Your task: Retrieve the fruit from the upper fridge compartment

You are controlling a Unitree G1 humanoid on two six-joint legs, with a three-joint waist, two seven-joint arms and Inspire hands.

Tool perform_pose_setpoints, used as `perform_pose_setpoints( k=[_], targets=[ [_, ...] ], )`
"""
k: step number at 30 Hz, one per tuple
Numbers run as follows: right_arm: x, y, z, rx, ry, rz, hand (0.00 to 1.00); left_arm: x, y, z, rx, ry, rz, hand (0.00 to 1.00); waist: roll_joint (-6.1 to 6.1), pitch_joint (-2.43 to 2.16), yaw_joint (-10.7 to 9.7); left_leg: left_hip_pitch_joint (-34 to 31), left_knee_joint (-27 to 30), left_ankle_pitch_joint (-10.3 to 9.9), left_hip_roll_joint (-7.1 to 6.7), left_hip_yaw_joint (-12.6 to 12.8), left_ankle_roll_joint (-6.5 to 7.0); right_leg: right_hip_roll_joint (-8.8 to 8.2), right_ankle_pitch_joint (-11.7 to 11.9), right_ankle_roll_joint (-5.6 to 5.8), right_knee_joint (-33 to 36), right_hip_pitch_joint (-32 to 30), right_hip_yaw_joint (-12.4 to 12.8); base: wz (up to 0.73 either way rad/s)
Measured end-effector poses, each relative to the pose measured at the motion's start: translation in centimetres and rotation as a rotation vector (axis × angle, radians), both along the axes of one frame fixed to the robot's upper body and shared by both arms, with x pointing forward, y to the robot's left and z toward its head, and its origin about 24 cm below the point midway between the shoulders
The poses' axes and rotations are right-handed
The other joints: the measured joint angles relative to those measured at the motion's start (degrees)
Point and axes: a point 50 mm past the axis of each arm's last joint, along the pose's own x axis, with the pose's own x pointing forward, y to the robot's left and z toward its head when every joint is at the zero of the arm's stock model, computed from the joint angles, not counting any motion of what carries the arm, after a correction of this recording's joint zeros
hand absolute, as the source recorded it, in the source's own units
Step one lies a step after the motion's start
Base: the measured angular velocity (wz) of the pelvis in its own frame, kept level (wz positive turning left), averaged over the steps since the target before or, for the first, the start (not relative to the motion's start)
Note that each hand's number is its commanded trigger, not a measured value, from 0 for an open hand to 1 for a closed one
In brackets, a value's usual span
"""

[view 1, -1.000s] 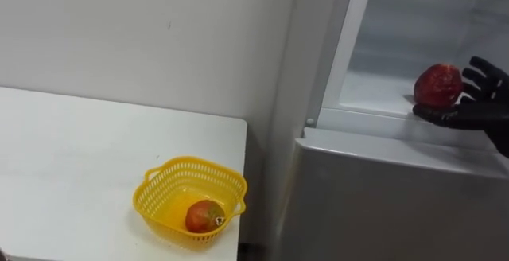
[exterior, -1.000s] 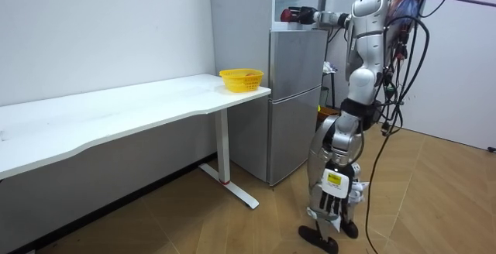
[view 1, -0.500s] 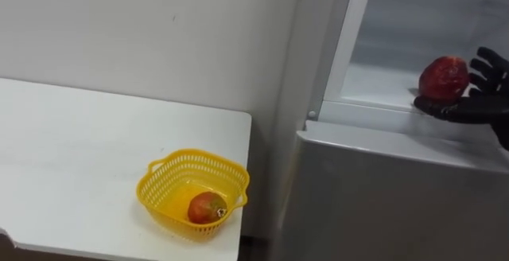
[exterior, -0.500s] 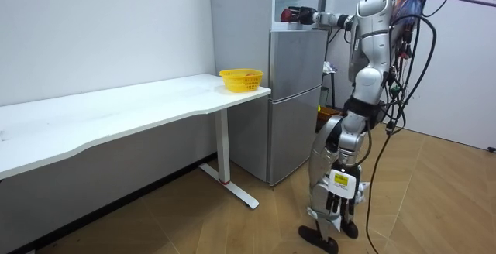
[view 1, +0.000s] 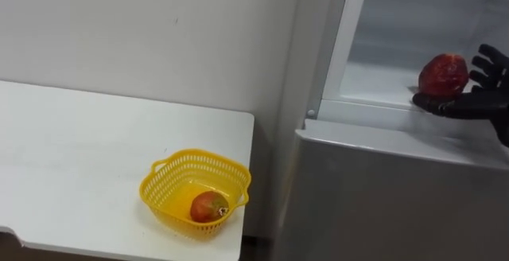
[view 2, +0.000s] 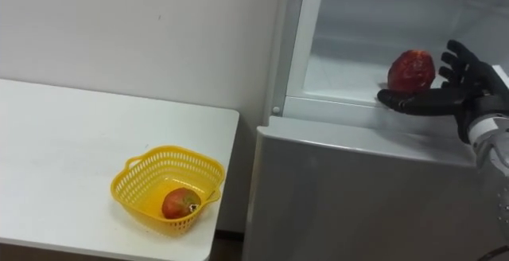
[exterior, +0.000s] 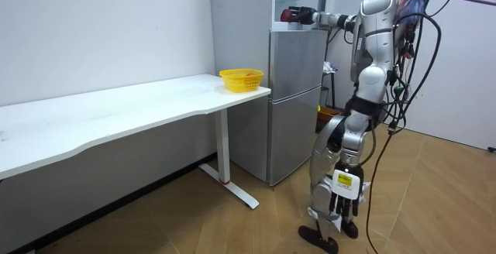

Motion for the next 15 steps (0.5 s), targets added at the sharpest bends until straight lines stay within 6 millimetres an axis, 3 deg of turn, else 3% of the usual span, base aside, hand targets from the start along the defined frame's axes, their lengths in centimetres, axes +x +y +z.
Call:
perform_pose_setpoints(
  k=[15],
  targets=[
    [0.21,0.32,0.08,-0.040,0.000,-0.076,0.00,0.01,-0.36,-0.12,-0.005,0.013,-0.032,0.00,-0.07,0.16,1.27,-1.18,-0.09,1.13,0.16,-0.88,-0.61,-0.10,-0.49,-0.95,1.54,-1.44,-0.45,0.02]
  ],
)
